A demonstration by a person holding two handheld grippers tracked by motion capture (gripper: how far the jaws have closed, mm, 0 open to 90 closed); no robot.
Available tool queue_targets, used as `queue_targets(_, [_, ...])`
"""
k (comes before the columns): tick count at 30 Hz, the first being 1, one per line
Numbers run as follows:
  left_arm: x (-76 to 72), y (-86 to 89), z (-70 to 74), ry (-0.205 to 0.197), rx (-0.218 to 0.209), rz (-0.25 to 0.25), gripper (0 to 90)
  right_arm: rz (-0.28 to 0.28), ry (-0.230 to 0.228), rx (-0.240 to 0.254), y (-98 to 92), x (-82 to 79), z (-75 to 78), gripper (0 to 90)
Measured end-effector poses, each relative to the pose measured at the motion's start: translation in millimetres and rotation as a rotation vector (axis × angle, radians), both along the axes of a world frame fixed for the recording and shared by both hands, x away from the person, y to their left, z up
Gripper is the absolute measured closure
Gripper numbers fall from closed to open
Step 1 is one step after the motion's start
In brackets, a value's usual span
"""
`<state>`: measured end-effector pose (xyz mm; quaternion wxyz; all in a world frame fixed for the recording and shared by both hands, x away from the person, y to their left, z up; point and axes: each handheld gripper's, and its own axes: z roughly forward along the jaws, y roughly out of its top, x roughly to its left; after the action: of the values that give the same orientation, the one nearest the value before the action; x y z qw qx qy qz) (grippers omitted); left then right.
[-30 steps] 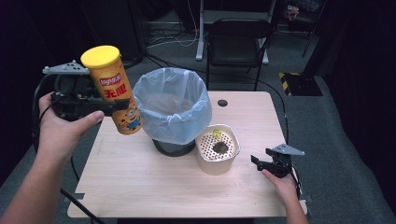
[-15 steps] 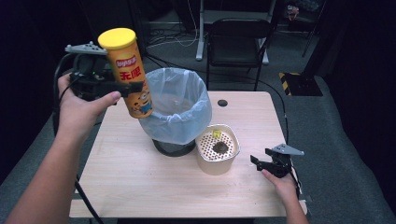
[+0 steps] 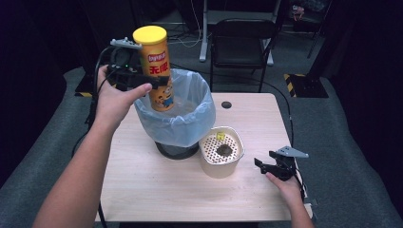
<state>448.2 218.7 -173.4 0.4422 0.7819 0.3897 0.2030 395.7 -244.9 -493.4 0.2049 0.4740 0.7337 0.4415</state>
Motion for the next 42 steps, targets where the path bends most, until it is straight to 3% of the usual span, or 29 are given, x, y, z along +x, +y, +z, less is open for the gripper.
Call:
queue_targets(8, [19.4,-15.0,-12.0,-0.006,-0.005,0.007,24.0,0.007,-0.001,-0.008,1.7,1.0,-0.6,21.8])
queue_targets(13, [31.2,-21.0,-26.8,0.002,-0.005,0.010,24.0,0.010,0.002,-0.011,2.3,1.7,-1.3,21.9])
queue_targets(18, [43.3,-23.3,-40.4,0.017,-0.026,0.033,24.0,0.013,0.006,-0.011,3.4,2.3,-2.0,21.9])
queue_targets(23, [55.0,-28.6,-50.3,0.010,-0.018,0.056,24.0,0.018,0.007,-0.019,4.5,2.7,-2.3,21.9])
queue_targets(36, [77.0,-40.4,-74.0,0.105,0.035,0.067,23.8,0.027,0.005,-0.016,3.9,4.2,-2.7,21.9])
queue_targets(42, [81.7,-40.3,-78.7,0.152,0.056,0.041,23.3,0.029,0.011,-0.013,3.9,4.7,-3.1,21.9])
